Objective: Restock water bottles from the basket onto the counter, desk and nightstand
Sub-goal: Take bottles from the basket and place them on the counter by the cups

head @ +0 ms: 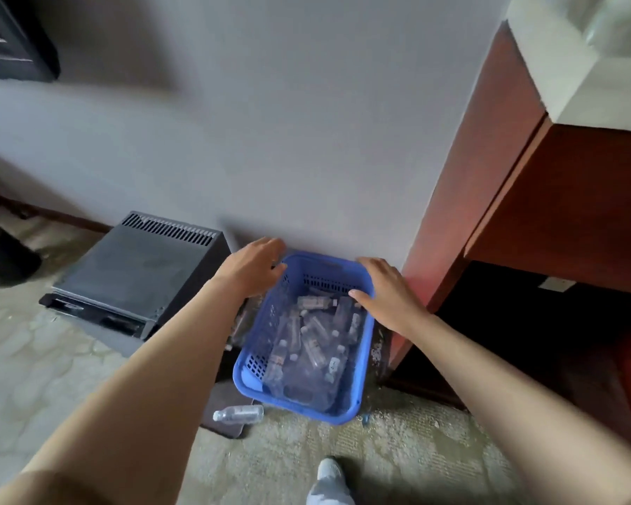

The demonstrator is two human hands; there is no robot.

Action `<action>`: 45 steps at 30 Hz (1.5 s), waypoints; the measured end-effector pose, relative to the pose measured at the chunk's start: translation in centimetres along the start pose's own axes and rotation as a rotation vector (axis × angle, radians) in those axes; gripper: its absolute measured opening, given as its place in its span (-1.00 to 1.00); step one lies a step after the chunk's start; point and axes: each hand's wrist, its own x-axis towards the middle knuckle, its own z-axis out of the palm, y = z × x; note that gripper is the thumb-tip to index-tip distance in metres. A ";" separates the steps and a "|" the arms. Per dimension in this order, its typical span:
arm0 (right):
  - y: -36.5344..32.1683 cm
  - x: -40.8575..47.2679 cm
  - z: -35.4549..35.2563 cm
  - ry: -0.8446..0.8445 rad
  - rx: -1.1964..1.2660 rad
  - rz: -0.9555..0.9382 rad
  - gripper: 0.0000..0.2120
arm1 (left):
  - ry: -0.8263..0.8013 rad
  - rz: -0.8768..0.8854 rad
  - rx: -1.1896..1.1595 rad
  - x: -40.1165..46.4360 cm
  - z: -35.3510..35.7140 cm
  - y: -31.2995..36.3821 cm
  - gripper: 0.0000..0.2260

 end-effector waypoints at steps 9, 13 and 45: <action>-1.9 3.8 3.4 0.011 0.040 0.206 -0.44 | -0.120 0.139 0.008 5.5 0.6 -4.8 -0.69; -2.7 4.7 5.7 0.157 0.120 0.310 -0.46 | -0.166 0.273 -0.030 7.2 1.6 -7.2 -0.59; 23.8 11.9 56.5 0.157 0.189 0.492 -0.52 | -0.275 -0.032 -0.120 14.4 57.3 -28.9 -0.71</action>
